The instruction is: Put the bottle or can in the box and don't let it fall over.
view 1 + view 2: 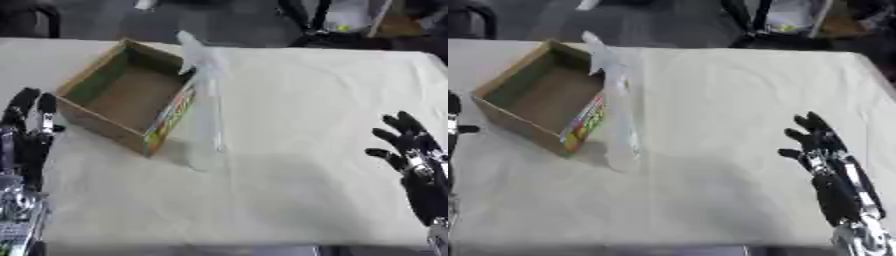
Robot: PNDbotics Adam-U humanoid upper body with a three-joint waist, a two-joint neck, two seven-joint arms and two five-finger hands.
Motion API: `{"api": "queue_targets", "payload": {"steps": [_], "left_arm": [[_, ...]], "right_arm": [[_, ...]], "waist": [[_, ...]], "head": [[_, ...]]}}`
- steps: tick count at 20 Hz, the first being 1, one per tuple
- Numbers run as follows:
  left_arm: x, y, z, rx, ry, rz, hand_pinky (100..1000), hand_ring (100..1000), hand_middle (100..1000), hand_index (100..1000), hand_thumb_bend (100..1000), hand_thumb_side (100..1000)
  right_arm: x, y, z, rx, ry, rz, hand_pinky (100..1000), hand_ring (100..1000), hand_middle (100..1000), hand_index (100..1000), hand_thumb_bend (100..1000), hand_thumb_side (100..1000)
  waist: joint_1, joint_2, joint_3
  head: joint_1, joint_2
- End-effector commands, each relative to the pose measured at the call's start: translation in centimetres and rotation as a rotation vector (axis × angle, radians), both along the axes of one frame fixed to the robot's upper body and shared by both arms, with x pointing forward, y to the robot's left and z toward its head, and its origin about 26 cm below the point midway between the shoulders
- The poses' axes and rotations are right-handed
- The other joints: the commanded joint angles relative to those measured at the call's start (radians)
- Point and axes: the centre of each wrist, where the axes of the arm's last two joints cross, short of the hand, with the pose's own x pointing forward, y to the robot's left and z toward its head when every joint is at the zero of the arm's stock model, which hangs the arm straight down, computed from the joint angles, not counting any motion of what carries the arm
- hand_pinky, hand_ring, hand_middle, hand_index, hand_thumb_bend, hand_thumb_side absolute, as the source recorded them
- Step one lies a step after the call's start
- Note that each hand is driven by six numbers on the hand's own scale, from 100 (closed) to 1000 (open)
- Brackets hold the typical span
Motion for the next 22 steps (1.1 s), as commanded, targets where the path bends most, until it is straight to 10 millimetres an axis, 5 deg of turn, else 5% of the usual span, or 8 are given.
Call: {"api": "queue_targets", "payload": {"steps": [1,9,22], "left_arm": [[0.0,0.1,0.8,0.007,-0.025,-0.009,544,1000,925,830,448,657],[-0.1,0.0,0.6,0.009,-0.019,-0.018,544,1000,925,829,449,657],[0.2,-0.8,0.8,0.003,-0.024,-0.054,543,1000,926,829,449,658]], "right_arm": [[1.0,-0.4,1.4,-0.068,-0.039,0.039,731,924,949,1000,100,572],[5.4,1.2,5.1,-0.199,-0.16,0.266,749,982,1000,1000,100,597],[13.4,8.1,6.2,-0.286,-0.158,0.547,817,1000,1000,1000,169,628]], "waist": [[0.003,-0.013,0.002],[0.005,-0.018,0.013],[0.015,-0.004,0.058]], "head": [[-0.006,0.006],[-0.034,-0.002],[-0.107,-0.036]]}}
